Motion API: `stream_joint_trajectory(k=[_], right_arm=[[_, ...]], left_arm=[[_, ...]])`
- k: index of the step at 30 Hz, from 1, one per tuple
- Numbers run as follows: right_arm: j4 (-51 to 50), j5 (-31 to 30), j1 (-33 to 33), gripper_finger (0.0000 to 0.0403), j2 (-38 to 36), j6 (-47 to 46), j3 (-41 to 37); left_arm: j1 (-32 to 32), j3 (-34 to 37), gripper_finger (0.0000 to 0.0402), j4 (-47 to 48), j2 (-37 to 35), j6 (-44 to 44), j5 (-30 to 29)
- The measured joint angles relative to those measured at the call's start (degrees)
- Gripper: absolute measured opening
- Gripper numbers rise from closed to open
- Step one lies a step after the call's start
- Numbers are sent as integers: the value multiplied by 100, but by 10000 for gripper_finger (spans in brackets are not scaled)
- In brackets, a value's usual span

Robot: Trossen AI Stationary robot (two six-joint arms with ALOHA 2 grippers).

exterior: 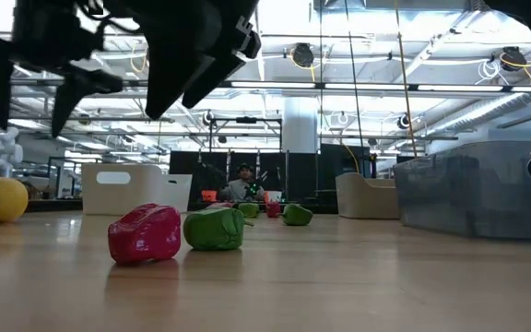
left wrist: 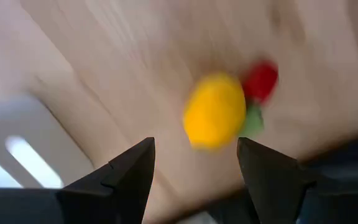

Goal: Sort produce into baskets
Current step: Put the yellow lemon into the gray bin

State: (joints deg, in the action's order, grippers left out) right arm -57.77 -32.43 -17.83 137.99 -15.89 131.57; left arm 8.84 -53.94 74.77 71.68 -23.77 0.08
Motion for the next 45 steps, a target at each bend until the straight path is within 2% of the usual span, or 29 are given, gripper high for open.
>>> stream_joint_trajectory(k=[9, 15, 25, 28, 34, 45], right_arm=[[279, -78, 43, 313, 0, 203, 0], [312, -90, 49, 313, 0, 203, 0], [312, -85, 38, 313, 1, 305, 0], [309, -81, 17, 313, 2, 307, 0], [306, -74, 9, 313, 2, 371, 0], [505, -76, 11, 313, 2, 417, 0]], left_arm=[[575, -3, 235, 539, 85, 72, -189], [810, -3, 235, 552, 337, 78, -187], [1103, -2, 235, 209, 976, 96, -309], [1203, 138, 235, -30, 1064, 346, -341], [1352, 608, 235, -116, 1075, 401, -436], [1371, 927, 235, -709, 1070, 503, -639]])
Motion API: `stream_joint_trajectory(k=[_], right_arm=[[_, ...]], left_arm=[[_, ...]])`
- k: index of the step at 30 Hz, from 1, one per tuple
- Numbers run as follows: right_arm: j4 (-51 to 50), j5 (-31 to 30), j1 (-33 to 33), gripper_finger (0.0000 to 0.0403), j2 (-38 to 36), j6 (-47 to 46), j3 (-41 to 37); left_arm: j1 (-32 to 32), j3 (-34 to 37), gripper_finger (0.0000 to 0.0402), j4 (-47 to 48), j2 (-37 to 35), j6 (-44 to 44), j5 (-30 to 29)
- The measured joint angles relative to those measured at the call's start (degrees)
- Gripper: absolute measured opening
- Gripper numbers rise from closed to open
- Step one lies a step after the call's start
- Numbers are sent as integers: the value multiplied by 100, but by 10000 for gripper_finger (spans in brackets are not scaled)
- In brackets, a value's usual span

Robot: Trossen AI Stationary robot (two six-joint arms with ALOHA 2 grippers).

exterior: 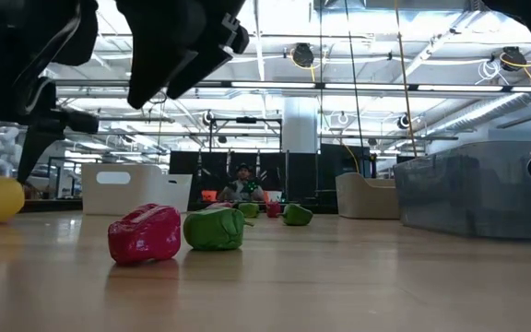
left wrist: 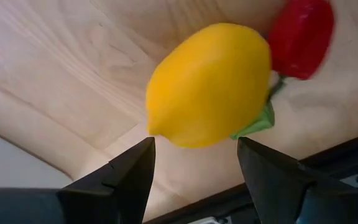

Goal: Sort produce into baskets
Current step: Put the yellow lemon into the gray bin

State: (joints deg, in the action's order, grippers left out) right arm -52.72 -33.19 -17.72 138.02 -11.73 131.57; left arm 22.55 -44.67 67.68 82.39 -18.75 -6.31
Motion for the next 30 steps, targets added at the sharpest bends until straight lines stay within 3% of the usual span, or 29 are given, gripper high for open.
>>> stream_joint_trajectory(k=[14, 20, 27, 30], right_arm=[[113, 0, 20, 313, 2, 44, 0], [117, 0, 21, 313, 2, 44, 0], [108, 0, 42, 313, 2, 48, 0], [-77, -68, 39, 313, 2, 68, 0]], left_arm=[[0, -216, 235, 154, 0, 347, -66], [-174, -877, 235, 934, -63, 1698, 88], [-606, -1200, 235, 1274, -126, 5189, 440], [-716, -1188, 235, 1506, -121, 5812, 571]])
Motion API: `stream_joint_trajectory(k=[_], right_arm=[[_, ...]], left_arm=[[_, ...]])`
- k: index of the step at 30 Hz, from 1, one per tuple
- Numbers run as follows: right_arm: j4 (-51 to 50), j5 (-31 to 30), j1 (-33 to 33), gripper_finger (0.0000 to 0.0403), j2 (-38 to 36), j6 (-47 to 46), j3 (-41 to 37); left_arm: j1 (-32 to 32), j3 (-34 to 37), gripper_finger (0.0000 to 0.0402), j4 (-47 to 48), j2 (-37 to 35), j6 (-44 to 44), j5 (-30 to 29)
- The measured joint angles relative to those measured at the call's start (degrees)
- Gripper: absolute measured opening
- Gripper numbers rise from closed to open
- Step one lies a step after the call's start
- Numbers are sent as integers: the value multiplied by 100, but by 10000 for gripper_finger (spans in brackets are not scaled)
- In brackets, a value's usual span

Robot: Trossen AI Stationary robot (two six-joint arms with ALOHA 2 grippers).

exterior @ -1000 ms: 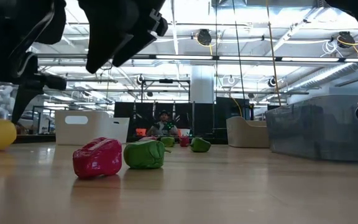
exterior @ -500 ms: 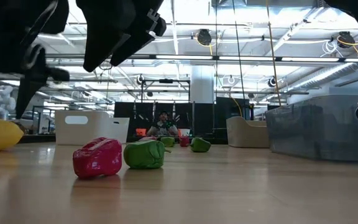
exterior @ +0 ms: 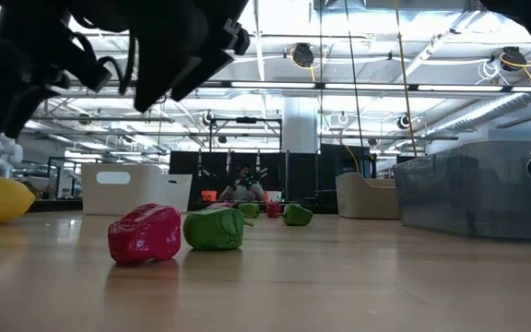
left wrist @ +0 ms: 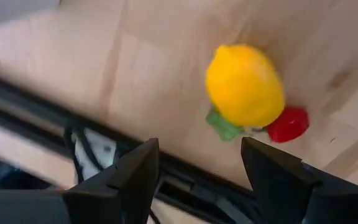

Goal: Sort produce into baskets
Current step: Put the yellow lemon into the gray bin

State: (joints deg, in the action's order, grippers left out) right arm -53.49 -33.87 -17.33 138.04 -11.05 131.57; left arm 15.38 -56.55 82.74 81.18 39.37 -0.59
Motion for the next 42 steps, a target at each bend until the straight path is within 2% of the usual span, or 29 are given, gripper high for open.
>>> stream_joint_trajectory(k=[4, 6, 9, 15, 24, 29, 33, 38, 42], right_arm=[[-440, -710, -130, 313, 2, -13, 0], [-699, -937, -207, 313, 2, -134, 0], [-978, -995, -285, 313, 4, -356, -2], [-757, -1391, -375, 313, 9, -187, -162], [-743, -1417, -443, 313, 11, 103, -157], [-709, -1403, -519, 313, 11, 163, -155], [-713, -1404, -577, 313, 11, 144, -155], [-713, -1401, -603, 313, 9, 166, -155], [-715, -1375, -579, 313, 9, 152, -155]], left_arm=[[106, 61, 235, -249, -49, 404, 74], [158, 113, 235, -551, -69, 587, 310], [186, 162, 235, -859, -57, 825, 446], [200, 164, 235, -887, -153, 1488, 183], [200, 166, 237, -938, -391, 2526, 117], [189, 432, 265, -1168, -395, 2883, 138], [189, 861, 299, -1472, -392, 3075, 385], [189, 1012, 334, -1869, -393, 2988, 298], [189, 1162, 345, -1976, -393, 2936, 270]])
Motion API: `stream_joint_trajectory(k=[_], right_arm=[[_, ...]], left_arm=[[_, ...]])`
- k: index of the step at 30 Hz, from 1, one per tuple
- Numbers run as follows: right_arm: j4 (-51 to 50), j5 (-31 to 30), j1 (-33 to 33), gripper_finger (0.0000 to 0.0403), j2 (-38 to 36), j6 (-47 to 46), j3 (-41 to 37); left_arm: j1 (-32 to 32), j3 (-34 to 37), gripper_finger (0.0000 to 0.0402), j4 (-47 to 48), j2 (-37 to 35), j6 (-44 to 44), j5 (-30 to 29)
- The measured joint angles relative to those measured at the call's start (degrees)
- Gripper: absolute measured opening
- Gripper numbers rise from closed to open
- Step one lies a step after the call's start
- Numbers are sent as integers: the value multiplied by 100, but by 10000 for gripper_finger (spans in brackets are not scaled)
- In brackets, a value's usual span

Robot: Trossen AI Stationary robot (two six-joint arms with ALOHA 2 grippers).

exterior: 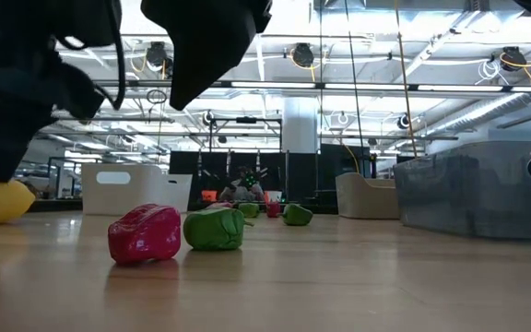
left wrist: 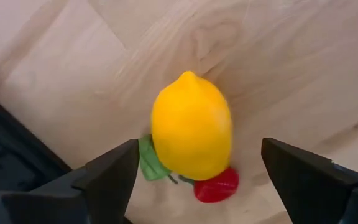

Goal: Sort produce into baskets
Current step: Put the yellow lemon into the gray bin

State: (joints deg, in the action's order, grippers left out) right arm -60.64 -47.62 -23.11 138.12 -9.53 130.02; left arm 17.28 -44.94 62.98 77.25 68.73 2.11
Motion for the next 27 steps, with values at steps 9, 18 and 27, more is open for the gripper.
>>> stream_joint_trajectory(k=[9, 18, 27], right_arm=[[10, -3, 28, 313, -2, 0, 4], [-203, -4, 29, 313, -2, -10, 4], [-316, -6, 112, 313, -4, -3, 4]], left_arm=[[4, 558, 345, -917, 0, -170, 46], [4, 917, 322, -1048, 0, -326, 85], [4, 915, 238, -1273, 0, -522, 101]])
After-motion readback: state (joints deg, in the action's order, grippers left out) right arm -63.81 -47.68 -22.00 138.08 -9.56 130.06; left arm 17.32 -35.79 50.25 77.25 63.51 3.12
